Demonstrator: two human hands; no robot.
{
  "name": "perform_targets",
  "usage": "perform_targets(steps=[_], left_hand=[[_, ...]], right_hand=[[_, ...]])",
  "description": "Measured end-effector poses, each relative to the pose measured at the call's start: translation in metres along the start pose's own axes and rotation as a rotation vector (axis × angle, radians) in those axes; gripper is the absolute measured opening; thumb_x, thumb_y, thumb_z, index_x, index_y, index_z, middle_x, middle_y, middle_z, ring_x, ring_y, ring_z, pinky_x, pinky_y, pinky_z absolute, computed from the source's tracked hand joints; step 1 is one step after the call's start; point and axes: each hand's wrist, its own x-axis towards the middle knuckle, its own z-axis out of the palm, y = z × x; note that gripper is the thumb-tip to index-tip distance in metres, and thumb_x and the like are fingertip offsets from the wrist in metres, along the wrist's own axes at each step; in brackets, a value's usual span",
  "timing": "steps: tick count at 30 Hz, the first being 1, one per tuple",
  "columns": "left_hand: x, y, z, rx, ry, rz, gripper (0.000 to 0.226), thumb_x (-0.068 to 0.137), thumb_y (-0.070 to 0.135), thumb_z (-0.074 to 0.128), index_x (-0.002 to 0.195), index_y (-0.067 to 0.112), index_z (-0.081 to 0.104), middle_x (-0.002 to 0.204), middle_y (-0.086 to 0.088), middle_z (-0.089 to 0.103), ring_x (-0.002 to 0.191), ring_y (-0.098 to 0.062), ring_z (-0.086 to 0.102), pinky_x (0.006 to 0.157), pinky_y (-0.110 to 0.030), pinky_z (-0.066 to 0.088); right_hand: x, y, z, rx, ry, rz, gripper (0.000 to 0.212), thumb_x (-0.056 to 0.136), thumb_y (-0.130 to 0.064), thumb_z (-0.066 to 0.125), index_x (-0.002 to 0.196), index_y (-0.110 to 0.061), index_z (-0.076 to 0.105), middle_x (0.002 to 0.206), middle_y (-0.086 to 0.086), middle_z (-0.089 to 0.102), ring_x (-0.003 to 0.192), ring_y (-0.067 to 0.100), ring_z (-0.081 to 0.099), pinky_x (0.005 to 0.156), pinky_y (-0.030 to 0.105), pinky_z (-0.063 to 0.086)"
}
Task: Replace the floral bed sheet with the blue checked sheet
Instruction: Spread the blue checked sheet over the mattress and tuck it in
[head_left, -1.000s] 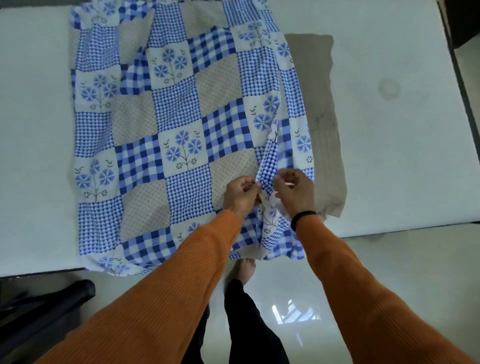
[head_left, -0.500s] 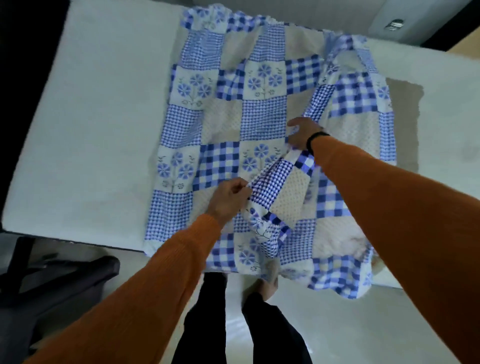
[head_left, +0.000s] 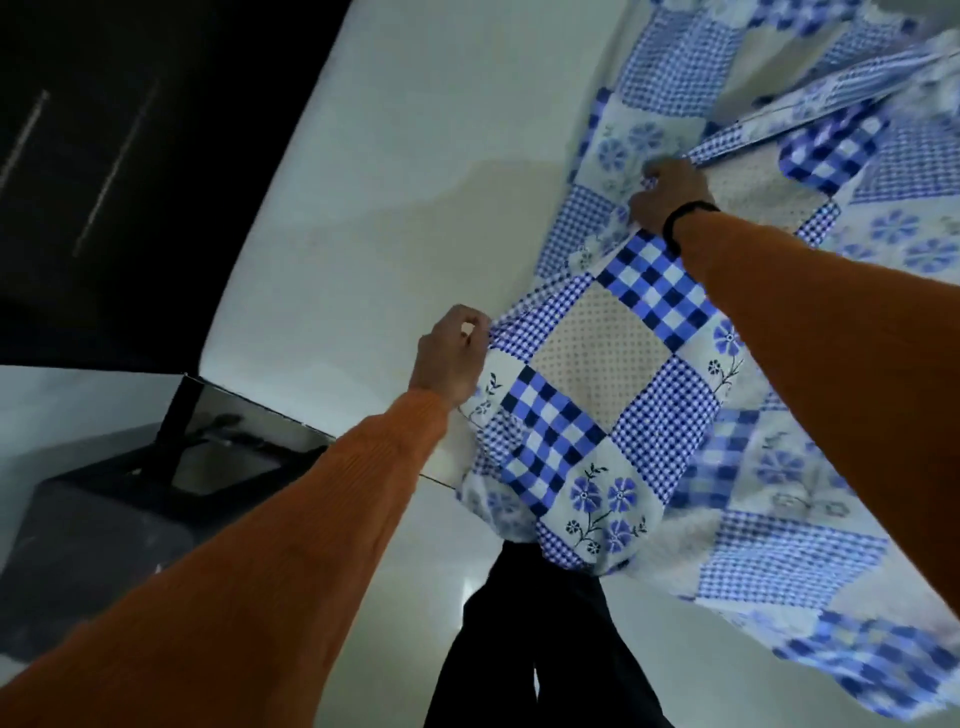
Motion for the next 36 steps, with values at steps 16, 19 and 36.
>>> perform_targets(steps=[16, 19, 36], left_hand=[[0.093, -0.17, -0.182, 0.15, 0.118, -0.232, 0.018, 0.092, 0.031, 0.07, 0.084, 0.015, 0.069, 0.076, 0.005, 0.069, 0.074, -0.016, 0.067, 0.069, -0.025, 0.048], [0.096, -0.199, -0.221, 0.14, 0.279, -0.331, 0.017, 0.1, 0.021, 0.059, 0.103, 0.006, 0.068, 0.103, -0.015, 0.07, 0.099, -0.031, 0.065, 0.075, -0.032, 0.041], [0.096, -0.405, -0.308, 0.234, 0.187, -0.49, 0.069, 0.075, 0.073, 0.064, 0.123, 0.024, 0.057, 0.116, -0.011, 0.068, 0.106, -0.034, 0.066, 0.09, -0.049, 0.055]], right_hand=[[0.055, -0.262, 0.156, -0.215, -0.177, -0.415, 0.072, 0.101, -0.016, 0.056, 0.161, -0.009, 0.016, 0.163, 0.011, 0.031, 0.15, 0.029, 0.03, 0.123, 0.037, 0.025], [0.052, -0.312, 0.188, -0.23, -0.221, -0.48, 0.076, 0.1, -0.018, 0.056, 0.162, -0.01, 0.013, 0.165, 0.011, 0.025, 0.151, 0.03, 0.027, 0.123, 0.037, 0.024], [0.046, -0.418, 0.29, -0.442, -0.282, -0.537, 0.093, 0.086, -0.019, 0.073, 0.161, -0.019, 0.019, 0.155, 0.016, 0.041, 0.141, 0.036, 0.041, 0.11, 0.041, 0.042]])
